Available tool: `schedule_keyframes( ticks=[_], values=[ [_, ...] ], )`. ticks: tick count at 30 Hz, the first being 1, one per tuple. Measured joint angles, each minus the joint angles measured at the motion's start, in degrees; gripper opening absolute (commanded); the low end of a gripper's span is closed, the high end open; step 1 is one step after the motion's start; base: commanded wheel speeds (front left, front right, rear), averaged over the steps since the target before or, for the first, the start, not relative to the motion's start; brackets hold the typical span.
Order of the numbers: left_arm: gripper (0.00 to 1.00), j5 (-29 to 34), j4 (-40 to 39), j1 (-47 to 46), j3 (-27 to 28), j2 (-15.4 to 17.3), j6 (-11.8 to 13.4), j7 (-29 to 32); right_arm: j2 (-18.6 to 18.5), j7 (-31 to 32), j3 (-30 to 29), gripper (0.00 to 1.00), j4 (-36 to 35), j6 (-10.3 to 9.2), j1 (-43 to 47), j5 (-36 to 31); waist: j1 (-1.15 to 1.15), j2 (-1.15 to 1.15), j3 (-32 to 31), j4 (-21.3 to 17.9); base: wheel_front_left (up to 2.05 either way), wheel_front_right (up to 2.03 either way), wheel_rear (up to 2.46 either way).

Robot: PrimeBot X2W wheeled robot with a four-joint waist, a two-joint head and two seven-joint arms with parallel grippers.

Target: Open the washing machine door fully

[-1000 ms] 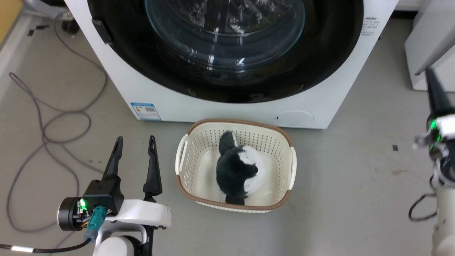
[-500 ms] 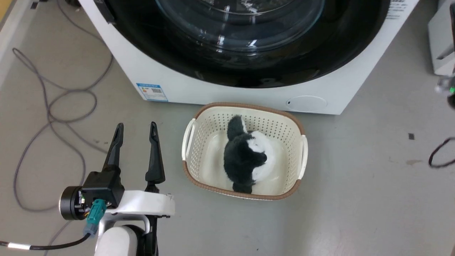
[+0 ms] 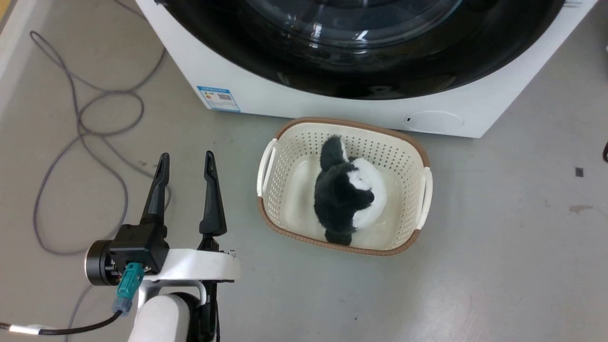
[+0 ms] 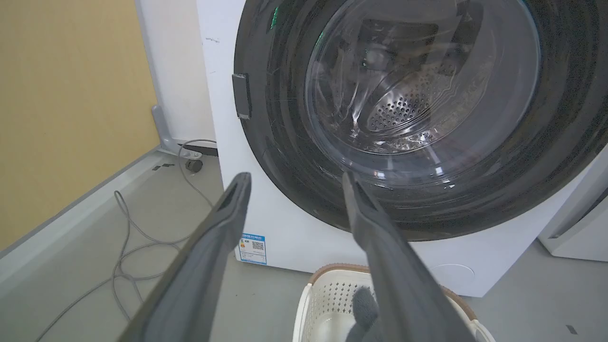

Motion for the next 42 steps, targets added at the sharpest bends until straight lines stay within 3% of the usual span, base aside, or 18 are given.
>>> schedule_keyframes(
  ticks=[16, 42],
  values=[
    [1.0, -1.2, -0.1, -1.2, -0.9, 0.0, 1.4, -1.5, -1.8, 8.3, 4.7, 0.0, 3.7, 0.0, -4.9, 6.6, -0.01, 0.0, 2.1, 1.2, 0.0, 0.0, 0.0],
    [1.0, -0.7, 0.8, -0.5, 0.8, 0.0, 0.4, -1.5, -1.2, 16.2, 9.5, 0.0, -3.4, -0.07, 5.3, 8.2, -0.01, 0.0, -2.9, -0.7, 0.0, 0.0, 0.0]
  ],
)
